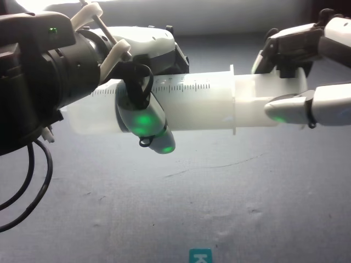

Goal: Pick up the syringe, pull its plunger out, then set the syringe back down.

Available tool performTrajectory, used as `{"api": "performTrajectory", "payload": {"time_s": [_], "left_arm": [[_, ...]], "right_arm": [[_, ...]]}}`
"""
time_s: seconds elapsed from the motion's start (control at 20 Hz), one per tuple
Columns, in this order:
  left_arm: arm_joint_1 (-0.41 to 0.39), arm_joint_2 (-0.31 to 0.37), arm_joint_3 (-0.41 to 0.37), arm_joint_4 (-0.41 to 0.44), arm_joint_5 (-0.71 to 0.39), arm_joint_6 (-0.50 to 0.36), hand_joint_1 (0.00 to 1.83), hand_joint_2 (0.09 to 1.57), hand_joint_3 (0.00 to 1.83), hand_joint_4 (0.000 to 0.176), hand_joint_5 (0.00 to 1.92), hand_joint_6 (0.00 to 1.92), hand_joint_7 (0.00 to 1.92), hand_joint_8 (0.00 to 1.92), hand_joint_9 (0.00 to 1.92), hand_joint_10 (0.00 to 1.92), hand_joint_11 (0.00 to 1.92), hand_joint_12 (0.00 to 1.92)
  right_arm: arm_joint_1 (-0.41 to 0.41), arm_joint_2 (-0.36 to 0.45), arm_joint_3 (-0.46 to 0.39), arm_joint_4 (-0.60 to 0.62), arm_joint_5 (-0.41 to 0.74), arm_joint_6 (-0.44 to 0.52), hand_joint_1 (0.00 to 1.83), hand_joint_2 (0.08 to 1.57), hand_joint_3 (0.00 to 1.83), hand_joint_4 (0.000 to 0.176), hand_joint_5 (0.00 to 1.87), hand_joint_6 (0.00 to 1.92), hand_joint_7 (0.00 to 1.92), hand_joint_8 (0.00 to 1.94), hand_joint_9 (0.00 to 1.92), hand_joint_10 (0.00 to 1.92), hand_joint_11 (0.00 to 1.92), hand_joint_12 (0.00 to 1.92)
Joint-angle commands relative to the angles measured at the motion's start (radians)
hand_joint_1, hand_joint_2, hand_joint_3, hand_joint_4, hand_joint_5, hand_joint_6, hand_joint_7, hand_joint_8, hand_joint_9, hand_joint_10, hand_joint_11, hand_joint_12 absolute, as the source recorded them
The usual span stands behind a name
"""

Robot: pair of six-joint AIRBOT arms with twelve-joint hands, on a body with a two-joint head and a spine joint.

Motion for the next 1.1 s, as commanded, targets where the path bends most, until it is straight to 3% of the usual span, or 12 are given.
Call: {"api": "performTrajectory", "payload": {"time_s": [0.0, 0.4, 0.6, 0.65, 0.75, 0.95, 1.05], "left_arm": [[-0.015, 0.008, 0.009, 0.079, -0.047, 0.015, 1.38, 1.11, 0.00, 0.000, 0.93, 0.95, 0.97, 1.02, 0.96, 1.14, 0.81, 1.04], [-0.014, 0.008, 0.009, 0.079, -0.047, 0.015, 1.38, 1.10, 0.00, 0.000, 0.94, 0.94, 0.99, 0.98, 0.98, 1.13, 0.84, 1.01], [-0.012, 0.008, 0.009, 0.083, -0.047, 0.015, 1.38, 1.10, 0.00, 0.000, 0.94, 0.93, 0.98, 0.99, 0.96, 1.15, 0.83, 1.03], [-0.011, 0.008, 0.009, 0.084, -0.047, 0.015, 1.38, 1.10, 0.00, 0.000, 0.93, 0.95, 0.99, 0.97, 0.98, 1.13, 0.83, 1.03], [-0.011, 0.008, 0.009, 0.084, -0.047, 0.015, 1.38, 1.09, 0.00, 0.000, 0.96, 0.90, 1.01, 0.94, 1.00, 1.10, 0.85, 0.99], [-0.012, 0.008, 0.008, 0.084, -0.047, 0.015, 1.38, 1.10, 0.00, 0.000, 0.94, 0.93, 1.00, 0.97, 0.99, 1.12, 0.84, 1.01], [-0.011, 0.008, 0.008, 0.084, -0.047, 0.015, 1.38, 1.10, 0.00, 0.000, 0.93, 0.96, 0.99, 0.96, 0.97, 1.14, 0.83, 1.02]], "right_arm": [[0.002, 0.025, 0.005, -0.015, 0.081, -0.007, 1.18, 1.22, 0.00, 0.000, 0.79, 1.13, 0.79, 1.47, 0.63, 1.22, 0.38, 1.48], [-0.001, 0.106, 0.005, -0.015, 0.060, 0.037, 1.19, 1.22, 0.00, 0.000, 0.78, 1.14, 0.83, 1.43, 0.65, 1.24, 0.39, 1.50], [0.000, 0.150, 0.006, -0.015, 0.051, 0.065, 1.16, 1.24, 0.00, 0.000, 0.73, 1.24, 0.78, 1.48, 0.61, 1.23, 0.37, 1.50], [0.001, 0.161, 0.008, -0.015, 0.045, 0.077, 1.19, 1.20, 0.00, 0.000, 0.82, 1.10, 0.85, 1.37, 0.66, 1.19, 0.36, 1.49], [0.009, 0.180, 0.010, -0.015, 0.044, 0.087, 1.17, 1.24, 0.00, 0.000, 0.74, 1.22, 0.79, 1.47, 0.60, 1.24, 0.30, 1.53], [0.033, 0.210, 0.010, -0.010, 0.029, 0.087, 1.20, 1.19, 0.00, 0.000, 0.84, 1.06, 0.85, 1.39, 0.67, 1.20, 0.36, 1.50], [0.055, 0.229, 0.010, 0.008, 0.019, 0.087, 1.19, 1.21, 0.00, 0.000, 0.82, 1.09, 0.82, 1.43, 0.65, 1.21, 0.35, 1.51]]}}
